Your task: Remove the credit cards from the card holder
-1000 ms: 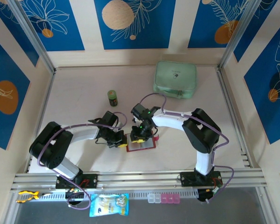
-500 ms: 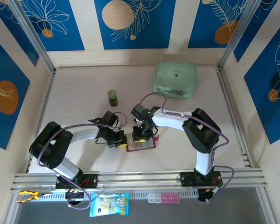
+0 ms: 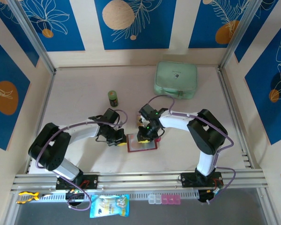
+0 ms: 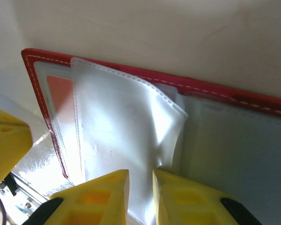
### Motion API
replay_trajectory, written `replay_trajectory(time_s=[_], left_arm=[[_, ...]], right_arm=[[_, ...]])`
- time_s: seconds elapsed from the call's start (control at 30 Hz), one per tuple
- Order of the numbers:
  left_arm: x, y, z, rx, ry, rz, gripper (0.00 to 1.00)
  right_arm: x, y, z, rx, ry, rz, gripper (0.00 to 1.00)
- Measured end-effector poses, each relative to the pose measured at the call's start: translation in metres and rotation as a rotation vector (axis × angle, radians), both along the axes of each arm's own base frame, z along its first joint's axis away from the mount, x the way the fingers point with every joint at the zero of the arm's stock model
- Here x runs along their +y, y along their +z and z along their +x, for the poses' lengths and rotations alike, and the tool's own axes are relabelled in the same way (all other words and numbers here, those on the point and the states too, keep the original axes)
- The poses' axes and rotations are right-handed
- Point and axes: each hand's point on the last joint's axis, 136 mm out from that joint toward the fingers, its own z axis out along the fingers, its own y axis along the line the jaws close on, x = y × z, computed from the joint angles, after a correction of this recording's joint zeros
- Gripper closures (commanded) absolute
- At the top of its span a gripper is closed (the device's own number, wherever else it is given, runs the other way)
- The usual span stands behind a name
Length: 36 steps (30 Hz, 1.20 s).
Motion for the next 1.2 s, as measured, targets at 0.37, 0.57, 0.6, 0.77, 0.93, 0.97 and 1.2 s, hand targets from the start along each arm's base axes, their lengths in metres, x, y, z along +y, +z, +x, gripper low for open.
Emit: replay_trajectory(time_s=[0.37,0.57,0.6,0.77,0.93,0.97,1.2], left_arm=[[-0.024,0.009,0.003,-0.018,-0.013,-0.064,0.82],[-0.029,0.001,0.005,-0.001,-0.006,-0.071,0.80],[-0.029,0.000,0.006,0.003,-0.003,-0.069,0.80],[-0.030,-0.003,0.006,0.007,0.000,-0.067,0.78],[-0.032,-0.004,0.007,0.008,-0.004,-0.076,0.77],[-0.033,-0.004,0.007,0.008,-0.005,-0.079,0.77],[-0.036,-0.005,0.007,0.014,-0.009,-0.096,0.81]], right_arm=[[0.000,0.000,0.001,0.034,-0.023,0.094,0.88],[0.001,0.000,-0.001,0.043,-0.021,0.122,0.90],[0.002,0.000,-0.001,0.044,-0.020,0.126,0.90],[0.002,0.000,-0.001,0.045,-0.019,0.130,0.90],[0.002,0.000,-0.001,0.045,-0.018,0.131,0.90],[0.003,0.001,-0.001,0.046,-0.018,0.132,0.90],[0.003,0.001,-0.002,0.047,-0.017,0.133,0.90]])
